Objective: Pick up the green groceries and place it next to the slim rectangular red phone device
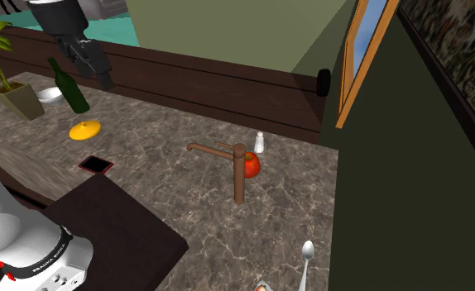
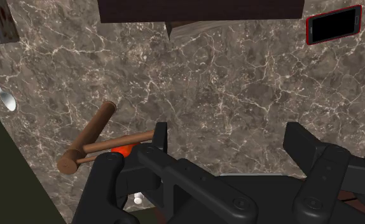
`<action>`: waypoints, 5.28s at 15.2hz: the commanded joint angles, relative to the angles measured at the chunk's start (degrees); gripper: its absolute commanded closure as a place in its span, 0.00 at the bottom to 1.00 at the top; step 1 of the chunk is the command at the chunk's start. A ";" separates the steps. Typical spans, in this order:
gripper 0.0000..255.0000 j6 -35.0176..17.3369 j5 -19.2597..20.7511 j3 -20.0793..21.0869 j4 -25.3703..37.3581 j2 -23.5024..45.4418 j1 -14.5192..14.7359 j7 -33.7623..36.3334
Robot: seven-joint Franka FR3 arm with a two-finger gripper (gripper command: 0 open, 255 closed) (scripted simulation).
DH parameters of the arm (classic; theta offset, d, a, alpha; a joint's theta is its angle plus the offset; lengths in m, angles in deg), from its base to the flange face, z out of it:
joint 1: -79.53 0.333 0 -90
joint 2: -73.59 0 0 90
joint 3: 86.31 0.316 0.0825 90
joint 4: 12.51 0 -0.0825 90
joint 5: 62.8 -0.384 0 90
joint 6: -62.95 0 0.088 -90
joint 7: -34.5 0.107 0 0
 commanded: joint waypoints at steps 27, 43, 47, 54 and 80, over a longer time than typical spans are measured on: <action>0.00 -26.04 -0.61 -8.33 19.22 53.58 -3.33 -8.32; 0.00 -21.01 -4.90 -8.14 58.82 93.35 -9.80 -11.63; 0.00 -22.41 -5.05 -8.02 59.24 95.32 -10.10 -11.70; 0.00 -25.24 -5.20 -7.91 57.51 96.43 -10.18 -11.79; 1.00 -19.95 -4.70 -8.37 58.13 91.73 -9.90 -11.91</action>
